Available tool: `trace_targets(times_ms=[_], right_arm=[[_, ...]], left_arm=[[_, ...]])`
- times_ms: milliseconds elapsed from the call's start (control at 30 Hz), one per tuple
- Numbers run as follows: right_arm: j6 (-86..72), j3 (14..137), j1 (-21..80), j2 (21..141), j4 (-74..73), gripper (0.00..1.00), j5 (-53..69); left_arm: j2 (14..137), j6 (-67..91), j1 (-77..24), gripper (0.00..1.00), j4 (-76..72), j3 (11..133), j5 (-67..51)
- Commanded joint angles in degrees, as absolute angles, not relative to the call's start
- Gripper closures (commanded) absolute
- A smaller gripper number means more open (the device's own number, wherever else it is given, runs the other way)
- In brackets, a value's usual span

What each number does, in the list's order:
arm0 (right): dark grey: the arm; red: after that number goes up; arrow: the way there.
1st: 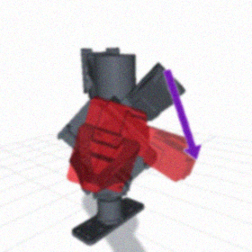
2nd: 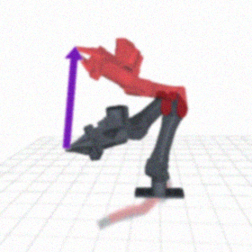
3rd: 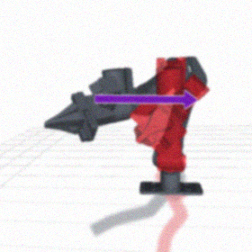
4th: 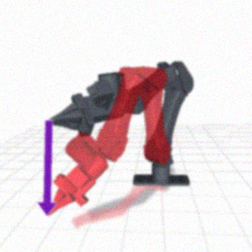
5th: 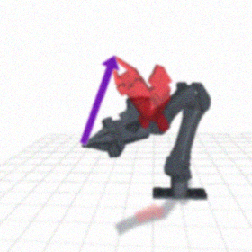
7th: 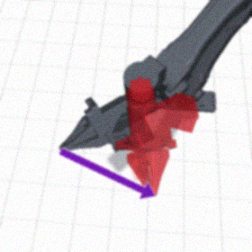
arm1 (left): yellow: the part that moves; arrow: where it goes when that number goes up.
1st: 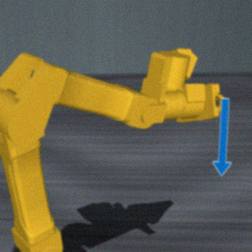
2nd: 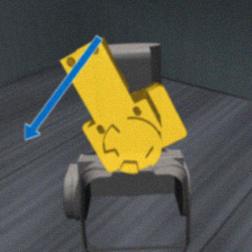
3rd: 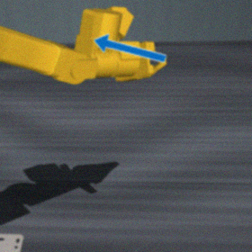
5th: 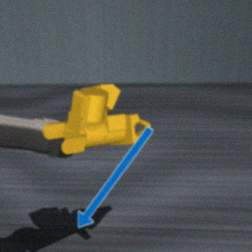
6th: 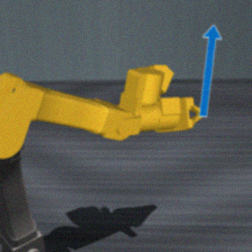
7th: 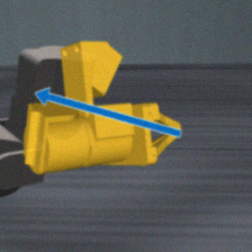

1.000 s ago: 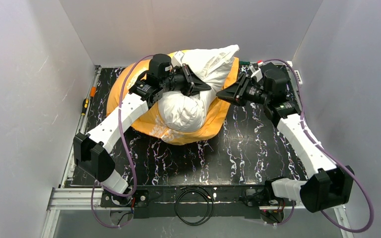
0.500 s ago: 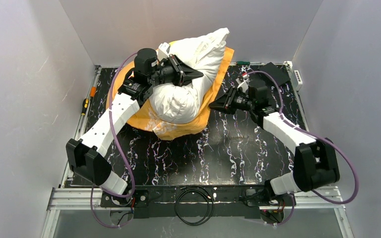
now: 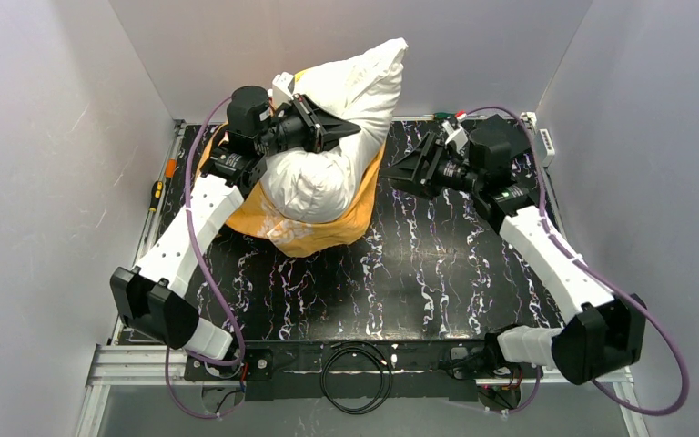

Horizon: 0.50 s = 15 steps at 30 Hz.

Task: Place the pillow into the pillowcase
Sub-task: Stuff the pillow into the pillowcase.

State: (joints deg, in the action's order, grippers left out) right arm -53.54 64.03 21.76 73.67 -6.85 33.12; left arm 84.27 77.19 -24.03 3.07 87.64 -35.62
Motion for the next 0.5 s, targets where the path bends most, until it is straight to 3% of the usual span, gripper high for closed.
trace_targets(times_ms=[0, 133, 233, 267, 400, 467], right_arm=[[-59.3, 63.1, 21.5, 71.8, -3.8, 0.25, 33.8], [-66.0, 61.3, 24.1, 78.1, 9.5, 0.15, 37.9], [-62.9, 66.9, 27.3, 84.0, 5.8, 0.15, 38.1], [-61.7, 68.1, 27.8, 85.3, 3.9, 0.22, 37.7], [-60.3, 67.1, 27.7, 86.2, 0.3, 0.78, 37.8], [-57.5, 65.9, 27.3, 84.4, -5.7, 0.94, 36.9]], left_arm=[[78.9, 80.6, -23.0, 1.0, -1.3, 89.4, -37.1], [78.3, 80.6, -22.9, 1.0, -0.9, 89.2, -37.4], [77.6, 80.6, -22.4, 1.0, -0.7, 88.7, -37.7], [77.2, 80.7, -22.3, 1.0, -0.9, 88.3, -37.4], [75.8, 80.4, -21.0, 1.0, -0.8, 87.5, -36.5], [75.2, 80.3, -19.7, 1.0, -0.6, 87.3, -36.2]])
